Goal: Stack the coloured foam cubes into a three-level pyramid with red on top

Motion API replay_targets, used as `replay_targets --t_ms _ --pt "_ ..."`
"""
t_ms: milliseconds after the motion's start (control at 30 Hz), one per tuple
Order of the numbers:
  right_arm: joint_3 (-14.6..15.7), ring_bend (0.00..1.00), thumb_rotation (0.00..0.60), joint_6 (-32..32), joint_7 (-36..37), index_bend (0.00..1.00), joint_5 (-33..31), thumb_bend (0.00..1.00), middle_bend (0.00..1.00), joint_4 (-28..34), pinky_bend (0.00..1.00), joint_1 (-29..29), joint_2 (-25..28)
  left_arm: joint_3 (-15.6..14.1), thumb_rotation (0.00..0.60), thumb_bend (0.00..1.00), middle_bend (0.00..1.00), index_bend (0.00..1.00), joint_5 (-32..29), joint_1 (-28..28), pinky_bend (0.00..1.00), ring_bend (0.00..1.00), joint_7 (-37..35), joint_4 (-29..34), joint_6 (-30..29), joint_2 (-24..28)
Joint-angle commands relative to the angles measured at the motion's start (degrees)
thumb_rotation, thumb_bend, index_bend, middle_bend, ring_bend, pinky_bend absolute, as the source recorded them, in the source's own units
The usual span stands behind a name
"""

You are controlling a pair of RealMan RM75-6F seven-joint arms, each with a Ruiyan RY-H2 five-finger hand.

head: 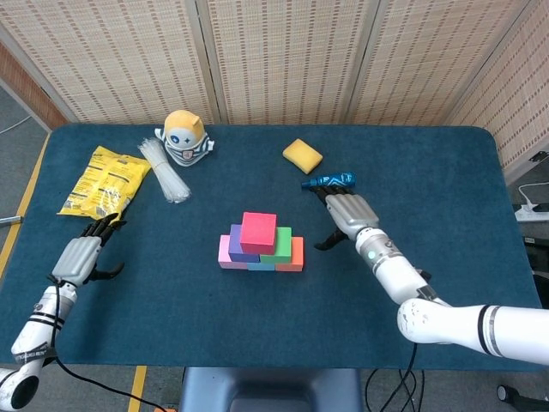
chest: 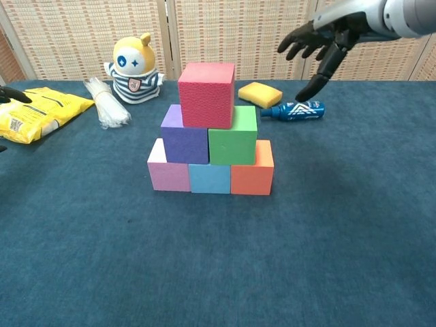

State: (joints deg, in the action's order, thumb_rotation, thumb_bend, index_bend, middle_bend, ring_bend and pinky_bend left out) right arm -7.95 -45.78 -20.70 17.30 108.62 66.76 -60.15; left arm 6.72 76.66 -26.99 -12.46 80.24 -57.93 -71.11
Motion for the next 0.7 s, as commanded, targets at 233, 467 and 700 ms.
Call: replay_targets --t_ms 233,467,700 --pt "1.57 0.03 0.6 3.52 4.87 0.0 5.62 0.25 0.15 -8.25 0.16 -3.8 -6.47 -1.02 0.6 0.33 0.0 0.15 1.43 -2.94 0.1 0.0 -0.46 -1.35 3.99 -2.84" --pt "0.94 0.0 0.6 2.79 5.95 0.0 5.34 0.25 0.11 -12.42 0.16 -3.65 -11.75 -2.46 0.6 0.34 0.0 0.13 4.82 -5.02 0.08 0.0 -1.18 -2.57 5.55 -4.97" --pt "-0.5 0.0 0.6 0.88 6.2 0.0 4.63 0.25 0.1 -15.17 0.16 -3.13 -15.7 -3.55 0.6 0.34 0.0 0.07 7.64 -6.54 0.06 0.0 -1.16 -1.55 5.6 -6.18"
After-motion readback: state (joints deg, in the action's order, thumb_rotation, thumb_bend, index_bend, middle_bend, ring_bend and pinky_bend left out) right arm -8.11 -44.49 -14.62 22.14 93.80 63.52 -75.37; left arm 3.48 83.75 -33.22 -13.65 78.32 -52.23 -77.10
